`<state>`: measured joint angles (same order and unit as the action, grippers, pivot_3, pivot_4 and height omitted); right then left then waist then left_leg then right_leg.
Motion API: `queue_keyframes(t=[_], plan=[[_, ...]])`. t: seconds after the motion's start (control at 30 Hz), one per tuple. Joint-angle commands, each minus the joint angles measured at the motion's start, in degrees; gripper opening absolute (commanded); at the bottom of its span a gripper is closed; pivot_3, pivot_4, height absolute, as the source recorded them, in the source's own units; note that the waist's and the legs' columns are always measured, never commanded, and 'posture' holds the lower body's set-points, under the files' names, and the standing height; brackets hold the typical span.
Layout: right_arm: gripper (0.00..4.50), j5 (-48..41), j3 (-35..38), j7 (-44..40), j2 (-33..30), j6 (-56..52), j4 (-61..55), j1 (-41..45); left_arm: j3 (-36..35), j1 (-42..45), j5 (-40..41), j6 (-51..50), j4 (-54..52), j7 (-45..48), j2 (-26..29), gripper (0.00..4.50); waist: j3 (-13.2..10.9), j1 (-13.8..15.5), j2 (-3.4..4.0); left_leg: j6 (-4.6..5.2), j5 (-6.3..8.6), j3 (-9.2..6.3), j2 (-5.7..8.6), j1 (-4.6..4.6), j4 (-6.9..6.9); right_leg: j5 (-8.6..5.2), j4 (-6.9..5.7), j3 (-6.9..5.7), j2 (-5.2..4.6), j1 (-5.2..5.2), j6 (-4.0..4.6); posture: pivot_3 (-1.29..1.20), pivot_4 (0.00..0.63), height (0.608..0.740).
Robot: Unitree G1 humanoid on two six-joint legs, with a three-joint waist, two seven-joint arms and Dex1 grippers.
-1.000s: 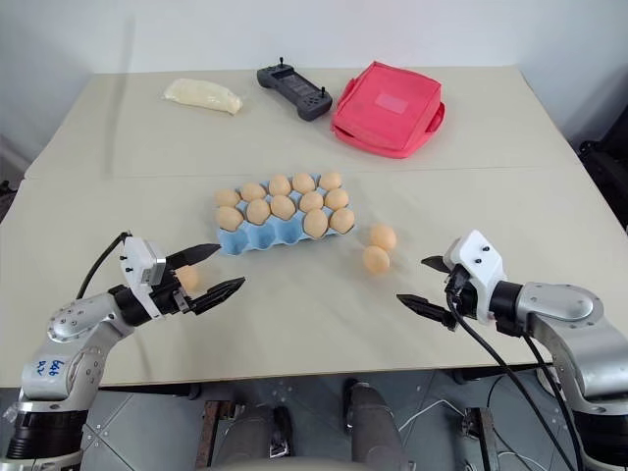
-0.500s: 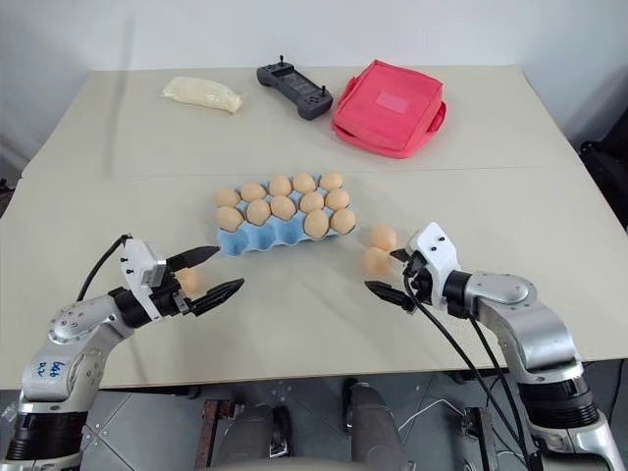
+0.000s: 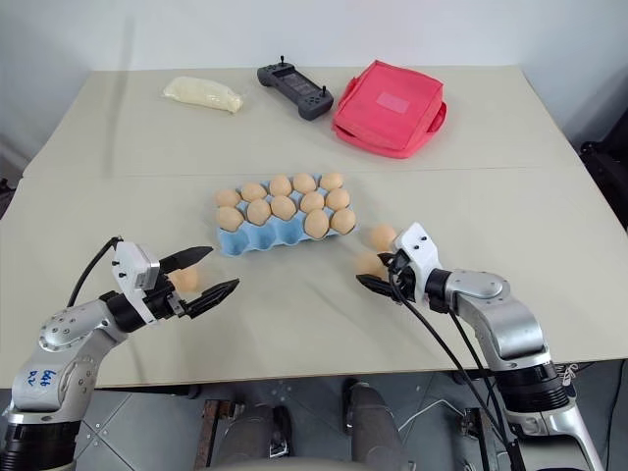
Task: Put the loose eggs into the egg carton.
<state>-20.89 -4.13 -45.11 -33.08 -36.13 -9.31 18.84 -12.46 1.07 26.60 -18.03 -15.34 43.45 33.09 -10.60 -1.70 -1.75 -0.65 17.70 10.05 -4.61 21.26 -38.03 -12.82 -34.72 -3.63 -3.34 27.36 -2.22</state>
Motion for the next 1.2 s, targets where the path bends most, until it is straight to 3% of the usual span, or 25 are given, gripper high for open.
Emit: queue_keyframes(t=[0.03,0.17,0.33,0.6,0.83,1.1,1.2], plan=[[1.61,-2.1,1.1,-0.6,-0.1,-0.5,-5.3,-0.2,-1.0,-0.6,0.6,0.5,-2.6,-0.3,0.3,4.50,0.0,0.0,0.00,0.00,0.00,0.00,0.00,0.00,0.00,0.00,0.00,0.00,0.00,0.00,0.00,0.00,0.150,0.740],[1.49,-3.9,1.0,-0.6,-0.1,-2.2,-9.9,1.2,-0.9,-0.6,0.7,0.5,-2.6,-0.4,0.2,4.50,0.0,0.0,0.00,0.00,0.00,-0.01,-0.02,-0.01,0.00,0.00,-0.02,0.00,0.01,0.00,0.01,0.00,0.150,0.740],[1.49,-3.7,-1.6,1.5,5.3,-2.2,-8.4,9.9,-0.7,-0.2,0.6,0.7,-2.2,-0.5,0.0,4.50,0.0,-0.5,0.00,0.01,-0.01,0.07,-0.02,-0.05,-0.02,0.01,-0.04,0.07,0.01,0.01,0.02,0.00,0.150,0.740],[1.49,3.9,-8.5,4.9,18.2,6.4,8.8,22.8,-1.2,-0.7,0.3,1.2,-2.7,-1.2,-0.4,4.50,0.0,-1.0,0.00,-0.10,-0.06,0.04,-0.08,-0.02,-0.02,-0.01,-0.32,0.01,0.03,0.13,0.16,0.00,0.150,0.740],[1.49,8.5,-10.5,4.1,22.6,13.4,19.9,26.4,-2.7,-3.5,0.5,1.3,-5.2,-2.8,-0.5,4.50,0.0,-1.5,0.00,-0.12,-0.01,0.06,-0.06,0.05,-0.01,0.01,-0.27,-0.09,-0.08,0.13,0.10,0.00,0.150,0.740],[4.24,8.8,-9.1,3.0,22.9,14.4,20.9,26.9,-2.9,-4.1,0.7,1.4,-5.5,-3.5,-0.4,4.50,0.0,-1.6,0.00,-0.14,-0.02,0.05,-0.08,0.00,-0.02,0.00,-0.36,-0.07,-0.10,0.13,0.12,0.00,0.150,0.740],[4.24,7.6,-7.2,2.3,21.0,13.3,17.6,26.1,-2.6,-3.5,0.7,1.5,-5.1,-3.5,-0.3,4.50,0.0,-1.6,0.01,-0.14,-0.03,0.05,-0.09,-0.02,-0.01,0.00,-0.38,-0.06,-0.13,0.13,0.13,0.00,0.150,0.740]])
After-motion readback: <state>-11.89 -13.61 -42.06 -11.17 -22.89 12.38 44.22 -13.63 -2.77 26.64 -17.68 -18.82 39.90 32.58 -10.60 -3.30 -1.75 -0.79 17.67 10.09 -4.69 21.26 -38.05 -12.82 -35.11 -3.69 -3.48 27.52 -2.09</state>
